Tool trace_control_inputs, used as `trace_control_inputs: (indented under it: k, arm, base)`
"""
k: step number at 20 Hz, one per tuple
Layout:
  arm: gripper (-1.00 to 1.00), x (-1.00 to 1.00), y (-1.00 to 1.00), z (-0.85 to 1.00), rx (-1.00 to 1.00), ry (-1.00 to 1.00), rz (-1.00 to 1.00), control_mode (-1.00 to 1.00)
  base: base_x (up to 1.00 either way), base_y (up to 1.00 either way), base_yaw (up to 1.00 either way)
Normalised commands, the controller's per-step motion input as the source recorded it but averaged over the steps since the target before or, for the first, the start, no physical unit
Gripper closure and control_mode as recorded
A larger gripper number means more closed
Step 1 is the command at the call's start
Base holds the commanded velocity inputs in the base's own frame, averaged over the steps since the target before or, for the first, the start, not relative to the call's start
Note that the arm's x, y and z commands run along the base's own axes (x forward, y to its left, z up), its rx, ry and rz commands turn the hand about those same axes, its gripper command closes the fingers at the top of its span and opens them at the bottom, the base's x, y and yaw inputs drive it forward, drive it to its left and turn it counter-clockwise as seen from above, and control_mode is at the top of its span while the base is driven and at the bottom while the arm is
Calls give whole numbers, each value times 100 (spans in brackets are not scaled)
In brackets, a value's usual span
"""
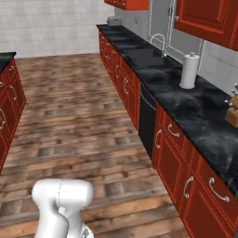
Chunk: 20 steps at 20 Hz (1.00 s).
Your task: Turn on the burner for the pot on the stove. Wait thirty seconds for the pot to heat up. Then add the garlic to the pot.
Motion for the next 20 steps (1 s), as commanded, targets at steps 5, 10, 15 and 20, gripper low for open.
trace_control_inputs:
  k: [5, 10, 15, 20]
  arm:
    - [-100, 0, 0, 0, 0, 0, 0, 100]
    - [-100, 0, 0, 0, 0, 0, 0, 100]
    - [-100, 0, 0, 0, 0, 0, 0, 100]
    - [-100, 0, 0, 0, 0, 0, 0, 100]
  base:
    - [100, 5, 7]
    - [100, 14, 3]
    - [100, 27, 1]
    - [100, 43, 0]
